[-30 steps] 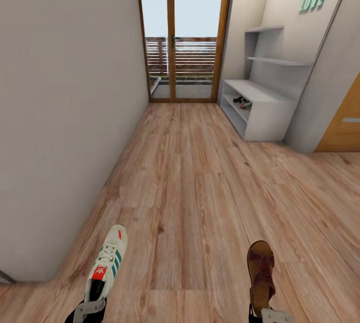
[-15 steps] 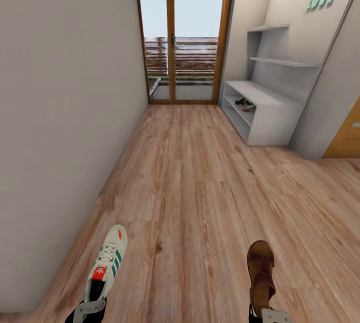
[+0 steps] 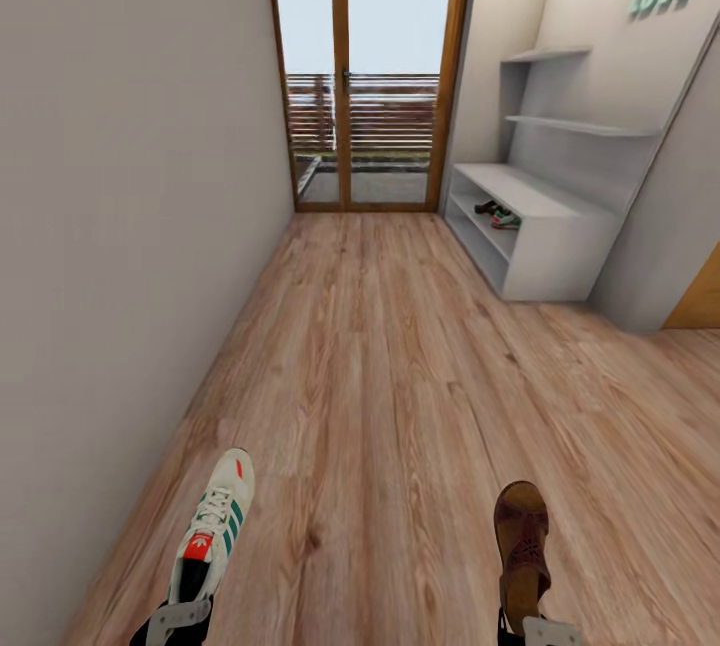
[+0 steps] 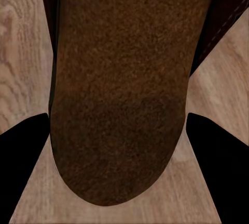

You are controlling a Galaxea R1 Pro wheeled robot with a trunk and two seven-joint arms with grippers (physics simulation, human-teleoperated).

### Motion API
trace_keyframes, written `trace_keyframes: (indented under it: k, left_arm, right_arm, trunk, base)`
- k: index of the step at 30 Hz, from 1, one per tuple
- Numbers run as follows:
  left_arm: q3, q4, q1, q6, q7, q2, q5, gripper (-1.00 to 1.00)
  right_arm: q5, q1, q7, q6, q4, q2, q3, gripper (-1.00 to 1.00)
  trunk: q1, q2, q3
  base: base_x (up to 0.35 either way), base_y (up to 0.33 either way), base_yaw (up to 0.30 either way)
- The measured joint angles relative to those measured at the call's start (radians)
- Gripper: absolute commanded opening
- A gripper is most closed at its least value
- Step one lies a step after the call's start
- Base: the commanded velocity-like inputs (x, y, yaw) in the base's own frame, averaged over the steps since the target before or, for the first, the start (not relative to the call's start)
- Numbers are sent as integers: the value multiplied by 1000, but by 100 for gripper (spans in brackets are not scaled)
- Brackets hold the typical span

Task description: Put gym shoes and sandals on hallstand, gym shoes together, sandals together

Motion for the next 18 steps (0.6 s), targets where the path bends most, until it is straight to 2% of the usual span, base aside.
trace_keyframes:
  k: [18]
  left_arm:
    - [0, 0, 0, 0, 0, 2, 1, -100]
  right_arm:
    - [0, 0, 0, 0, 1, 0, 0, -100]
  trunk:
    - [0, 0, 0]
  base:
    - [328, 0, 0]
